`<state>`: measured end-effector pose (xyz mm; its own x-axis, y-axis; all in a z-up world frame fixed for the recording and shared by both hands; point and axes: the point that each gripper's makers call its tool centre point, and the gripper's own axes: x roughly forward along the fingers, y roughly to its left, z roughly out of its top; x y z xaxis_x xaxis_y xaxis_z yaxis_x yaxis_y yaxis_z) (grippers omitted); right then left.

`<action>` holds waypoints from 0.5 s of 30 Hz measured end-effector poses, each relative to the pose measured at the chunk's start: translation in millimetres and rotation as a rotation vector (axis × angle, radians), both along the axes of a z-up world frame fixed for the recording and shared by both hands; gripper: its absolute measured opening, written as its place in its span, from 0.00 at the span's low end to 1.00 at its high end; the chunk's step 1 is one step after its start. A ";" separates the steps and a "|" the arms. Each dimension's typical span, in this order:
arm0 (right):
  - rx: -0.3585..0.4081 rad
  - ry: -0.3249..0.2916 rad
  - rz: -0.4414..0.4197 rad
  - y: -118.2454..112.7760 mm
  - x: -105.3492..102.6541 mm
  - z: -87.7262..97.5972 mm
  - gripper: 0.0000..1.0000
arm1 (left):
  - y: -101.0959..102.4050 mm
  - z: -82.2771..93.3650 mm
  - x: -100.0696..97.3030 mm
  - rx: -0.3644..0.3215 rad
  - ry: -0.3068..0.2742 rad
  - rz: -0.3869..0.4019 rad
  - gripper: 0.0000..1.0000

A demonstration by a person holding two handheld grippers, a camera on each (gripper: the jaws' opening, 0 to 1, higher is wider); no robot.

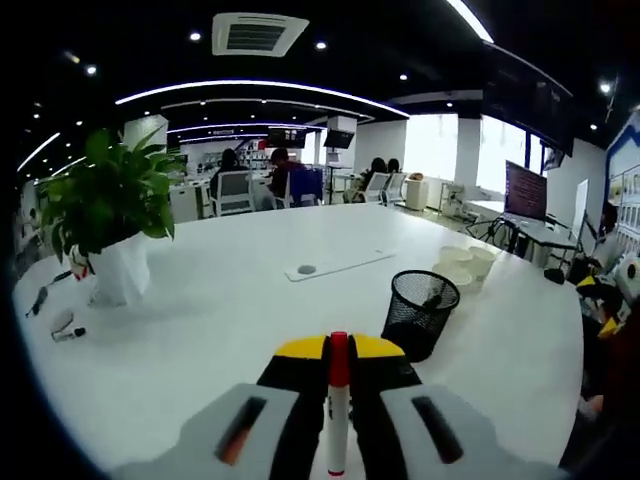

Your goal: Place the scattered laser pointers and whiteboard markers into the pen holder and stack the scattered paper cups together

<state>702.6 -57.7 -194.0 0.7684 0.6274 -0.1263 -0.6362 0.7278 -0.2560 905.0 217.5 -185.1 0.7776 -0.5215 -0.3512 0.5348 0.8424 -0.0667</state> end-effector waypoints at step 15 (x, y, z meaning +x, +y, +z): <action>-0.007 0.009 0.004 3.4 1.8 -2.5 0.55 | 1.5 31.7 5.4 -0.089 -0.069 -0.008 0.10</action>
